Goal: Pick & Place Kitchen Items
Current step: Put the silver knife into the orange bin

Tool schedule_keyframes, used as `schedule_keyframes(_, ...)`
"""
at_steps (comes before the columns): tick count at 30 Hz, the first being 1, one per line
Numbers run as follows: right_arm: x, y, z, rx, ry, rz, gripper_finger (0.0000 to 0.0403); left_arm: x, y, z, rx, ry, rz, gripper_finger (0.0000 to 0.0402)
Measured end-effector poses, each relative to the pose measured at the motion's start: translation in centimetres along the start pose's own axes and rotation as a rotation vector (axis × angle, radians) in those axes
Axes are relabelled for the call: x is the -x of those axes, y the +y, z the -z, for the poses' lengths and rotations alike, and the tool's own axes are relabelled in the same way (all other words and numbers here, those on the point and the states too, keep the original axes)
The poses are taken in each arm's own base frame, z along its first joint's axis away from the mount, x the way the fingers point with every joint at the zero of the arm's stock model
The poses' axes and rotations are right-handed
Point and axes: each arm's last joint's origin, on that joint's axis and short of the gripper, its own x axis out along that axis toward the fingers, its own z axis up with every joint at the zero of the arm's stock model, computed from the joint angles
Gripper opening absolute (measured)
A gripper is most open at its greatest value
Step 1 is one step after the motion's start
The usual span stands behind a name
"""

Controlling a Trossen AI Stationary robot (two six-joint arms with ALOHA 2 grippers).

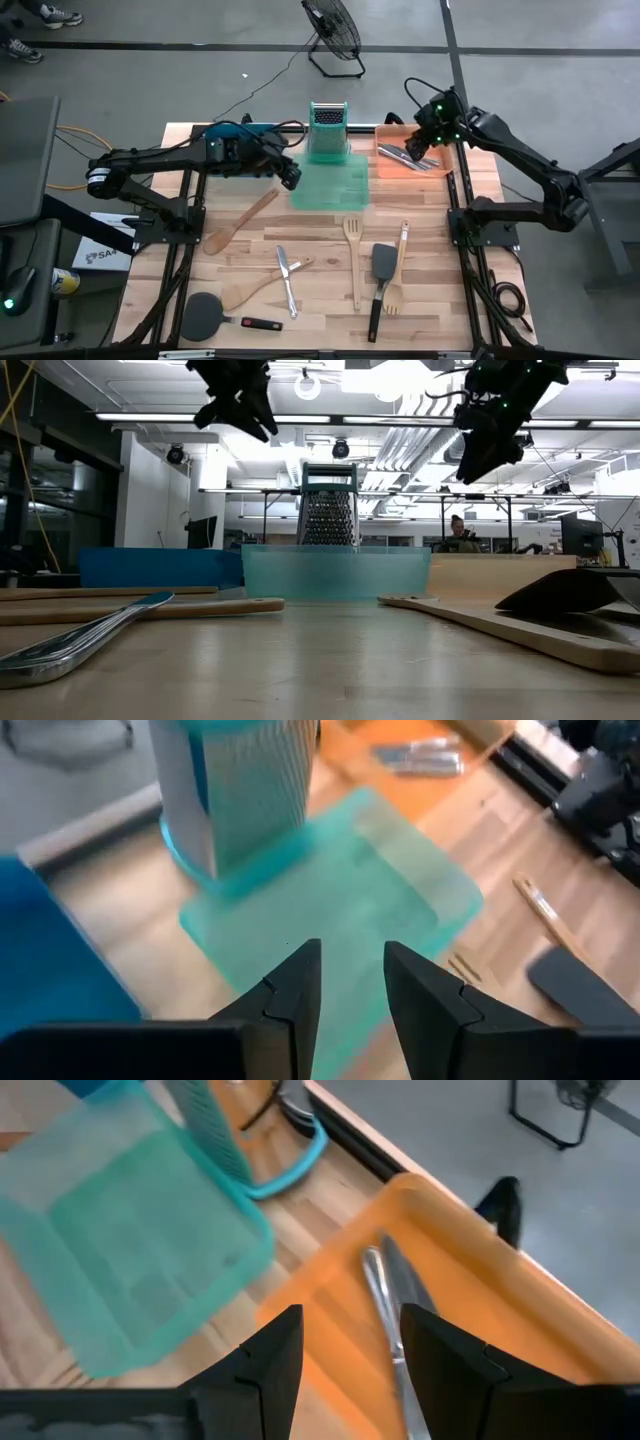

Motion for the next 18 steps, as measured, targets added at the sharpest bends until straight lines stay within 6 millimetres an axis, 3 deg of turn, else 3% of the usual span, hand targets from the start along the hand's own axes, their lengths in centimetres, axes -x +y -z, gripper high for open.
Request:
schedule_keyframes(10, -0.1, 2.7, 0.1, 0.002, 0.006, -0.068, 0.0161, 0.7, -0.4, 2.6, 0.105, 0.205, -0.03, 0.0111)
schedule_keyframes(18, -0.2, 4.4, 0.3, -0.047, 0.022, -0.088, 0.0161, 2.0, -2.4, 5.1, 0.205, 0.293, -0.031, 0.0111)
